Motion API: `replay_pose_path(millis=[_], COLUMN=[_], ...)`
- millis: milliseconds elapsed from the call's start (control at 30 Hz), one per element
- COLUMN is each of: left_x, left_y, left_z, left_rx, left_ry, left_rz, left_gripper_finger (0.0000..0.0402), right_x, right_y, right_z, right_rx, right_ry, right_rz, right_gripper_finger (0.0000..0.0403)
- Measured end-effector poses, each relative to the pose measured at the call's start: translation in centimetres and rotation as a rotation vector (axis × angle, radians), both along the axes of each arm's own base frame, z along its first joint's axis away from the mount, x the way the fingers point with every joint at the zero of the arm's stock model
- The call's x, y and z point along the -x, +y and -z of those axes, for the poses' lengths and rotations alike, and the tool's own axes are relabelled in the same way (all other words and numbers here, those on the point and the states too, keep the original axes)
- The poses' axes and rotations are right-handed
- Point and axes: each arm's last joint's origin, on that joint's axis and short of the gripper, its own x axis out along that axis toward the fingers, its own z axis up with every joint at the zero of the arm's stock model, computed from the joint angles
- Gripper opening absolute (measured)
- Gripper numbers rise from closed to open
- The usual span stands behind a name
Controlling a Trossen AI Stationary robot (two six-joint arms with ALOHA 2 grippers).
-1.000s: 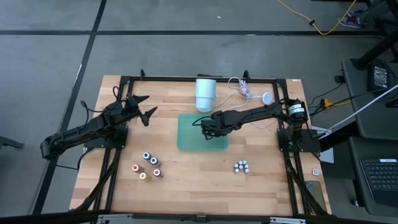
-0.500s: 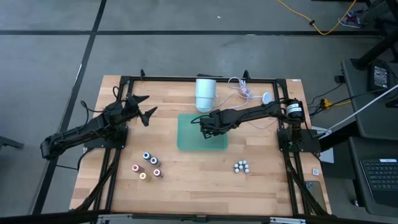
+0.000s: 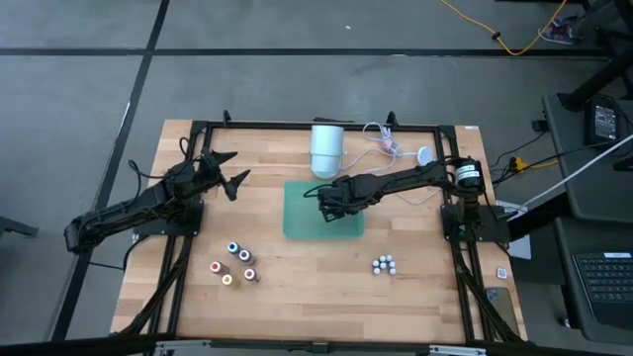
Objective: Pick & Place food coloring
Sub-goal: Put the bottom small red food coloring bottle into the green bin, then put the small purple food coloring bottle into the green bin
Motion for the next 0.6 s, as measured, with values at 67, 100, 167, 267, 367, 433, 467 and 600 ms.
replay_pose_path(millis=[67, 100, 167, 267, 367, 433, 467, 600], left_x=[0.0, 0.0, 0.0, 0.0, 0.0, 0.0, 0.0, 0.0], left_y=[0.0, 0.0, 0.0, 0.0, 0.0, 0.0, 0.0, 0.0], left_z=[0.0, 0.0, 0.0, 0.0, 0.0, 0.0, 0.0, 0.0], left_rx=[0.000, 0.000, 0.000, 0.000, 0.000, 0.000, 0.000, 0.000], left_ry=[0.000, 0.000, 0.000, 0.000, 0.000, 0.000, 0.000, 0.000], left_rz=[0.000, 0.000, 0.000, 0.000, 0.000, 0.000, 0.000, 0.000], left_gripper_finger=[0.0361, 0.0361, 0.0361, 0.0361, 0.0361, 0.0361, 0.0361, 0.0361], right_x=[0.1, 0.1, 0.2, 0.5, 0.7, 0.7, 0.7, 1.2], right_y=[0.4, 0.7, 1.2, 1.9, 2.5, 3.2, 3.7, 5.6], right_z=[-0.5, -0.8, -1.8, -3.4, -4.8, -5.7, -6.2, -7.9], right_rx=[0.004, 0.016, 0.035, 0.085, 0.120, 0.133, 0.137, 0.147], right_ry=[-0.014, -0.025, -0.055, -0.106, -0.158, -0.199, -0.216, -0.274], right_rz=[-0.027, -0.048, -0.075, -0.112, -0.192, -0.273, -0.323, -0.541], right_gripper_finger=[0.0221, 0.0227, 0.0237, 0.0242, 0.0243, 0.0243, 0.0243, 0.0243])
